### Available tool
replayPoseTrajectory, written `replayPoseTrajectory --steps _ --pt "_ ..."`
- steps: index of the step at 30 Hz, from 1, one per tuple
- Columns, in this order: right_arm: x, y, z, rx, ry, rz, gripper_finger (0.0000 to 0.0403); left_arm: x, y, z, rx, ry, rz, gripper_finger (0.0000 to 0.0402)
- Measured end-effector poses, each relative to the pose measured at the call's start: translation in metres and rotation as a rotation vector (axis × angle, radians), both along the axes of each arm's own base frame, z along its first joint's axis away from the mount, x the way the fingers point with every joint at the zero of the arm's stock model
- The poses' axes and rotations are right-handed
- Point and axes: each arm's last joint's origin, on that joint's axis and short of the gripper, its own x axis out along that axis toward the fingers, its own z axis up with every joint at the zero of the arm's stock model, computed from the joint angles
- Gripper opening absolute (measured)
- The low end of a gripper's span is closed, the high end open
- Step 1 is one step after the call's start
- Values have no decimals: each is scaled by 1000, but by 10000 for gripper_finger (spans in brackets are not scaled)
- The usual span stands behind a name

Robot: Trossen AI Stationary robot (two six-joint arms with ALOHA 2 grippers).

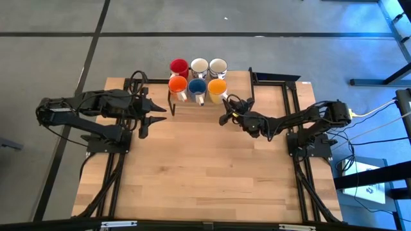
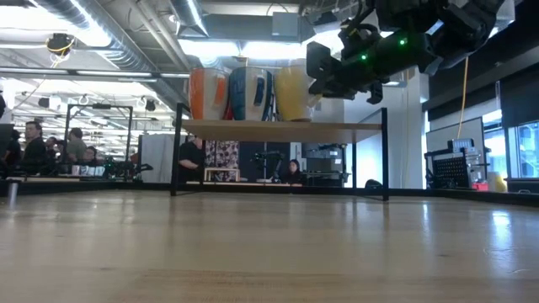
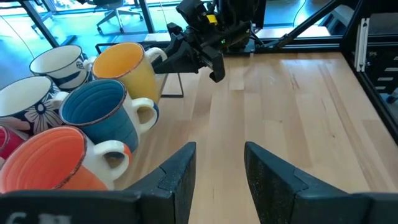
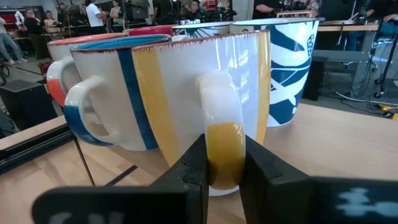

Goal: Place coffee mugs
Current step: Put the yellow cup on the shelf

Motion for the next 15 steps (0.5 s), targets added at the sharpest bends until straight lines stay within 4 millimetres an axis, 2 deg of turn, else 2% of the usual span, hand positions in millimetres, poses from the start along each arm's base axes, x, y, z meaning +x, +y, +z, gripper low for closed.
replayPoseTrajectory --steps 9,15 --pt "0 -1 0 4 -1 6 53 0 0 0 0 0 -1 131" --pt "1 -1 -3 12 16 31 104 0 0 1 -1 -9 -2 131"
